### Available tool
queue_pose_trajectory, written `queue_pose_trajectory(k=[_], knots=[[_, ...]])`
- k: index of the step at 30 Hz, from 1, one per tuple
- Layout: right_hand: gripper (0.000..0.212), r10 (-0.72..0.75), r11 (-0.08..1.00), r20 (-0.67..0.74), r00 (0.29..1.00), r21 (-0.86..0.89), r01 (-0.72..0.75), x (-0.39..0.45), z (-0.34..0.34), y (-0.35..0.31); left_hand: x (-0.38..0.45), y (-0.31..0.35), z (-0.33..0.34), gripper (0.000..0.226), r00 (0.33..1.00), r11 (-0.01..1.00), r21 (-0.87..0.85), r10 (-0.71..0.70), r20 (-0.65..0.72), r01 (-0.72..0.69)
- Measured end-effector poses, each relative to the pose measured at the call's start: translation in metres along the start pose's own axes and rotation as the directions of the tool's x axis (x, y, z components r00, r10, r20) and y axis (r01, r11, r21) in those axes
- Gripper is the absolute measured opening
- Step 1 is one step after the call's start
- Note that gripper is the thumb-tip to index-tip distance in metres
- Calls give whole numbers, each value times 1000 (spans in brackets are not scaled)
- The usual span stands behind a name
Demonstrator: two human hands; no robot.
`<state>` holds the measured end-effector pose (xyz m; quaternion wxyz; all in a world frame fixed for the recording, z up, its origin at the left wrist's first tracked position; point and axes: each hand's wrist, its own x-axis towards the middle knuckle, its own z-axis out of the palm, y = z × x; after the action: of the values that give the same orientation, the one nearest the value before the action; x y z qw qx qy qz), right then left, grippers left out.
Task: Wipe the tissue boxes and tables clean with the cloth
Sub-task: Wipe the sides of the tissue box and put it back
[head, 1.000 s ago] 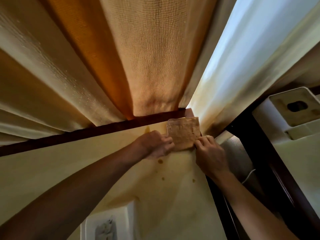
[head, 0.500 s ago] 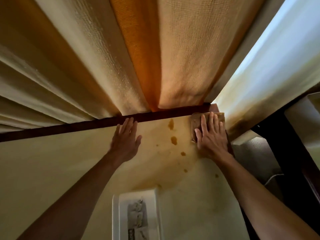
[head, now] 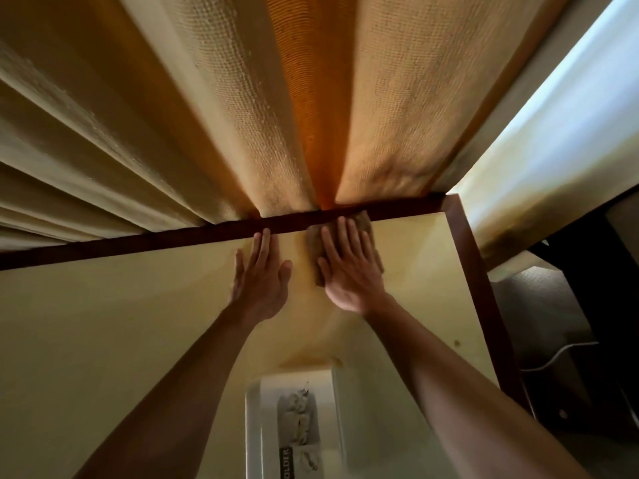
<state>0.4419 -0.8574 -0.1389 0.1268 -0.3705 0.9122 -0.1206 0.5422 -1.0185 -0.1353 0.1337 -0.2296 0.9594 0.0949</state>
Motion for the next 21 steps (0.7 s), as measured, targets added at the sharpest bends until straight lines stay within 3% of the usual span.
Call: queue_pose_trajectory(k=[4, 12, 17, 21], knots=[[70, -39, 999, 18, 999, 21, 39, 0, 7, -18, 0, -1, 3, 65, 1000, 1000, 21, -13, -16, 13], [69, 194, 980, -117, 974, -7, -197, -35, -12, 57, 1, 7, -2, 64, 998, 998, 28, -57, 28, 56], [75, 250, 967, -8, 968, -43, -250, -90, -28, 118, 2, 6, -1, 63, 998, 998, 33, -55, 43, 54], [71, 273, 962, 9, 962, -31, -273, -119, -26, 117, 3, 6, -2, 63, 997, 998, 33, -60, 58, 58]])
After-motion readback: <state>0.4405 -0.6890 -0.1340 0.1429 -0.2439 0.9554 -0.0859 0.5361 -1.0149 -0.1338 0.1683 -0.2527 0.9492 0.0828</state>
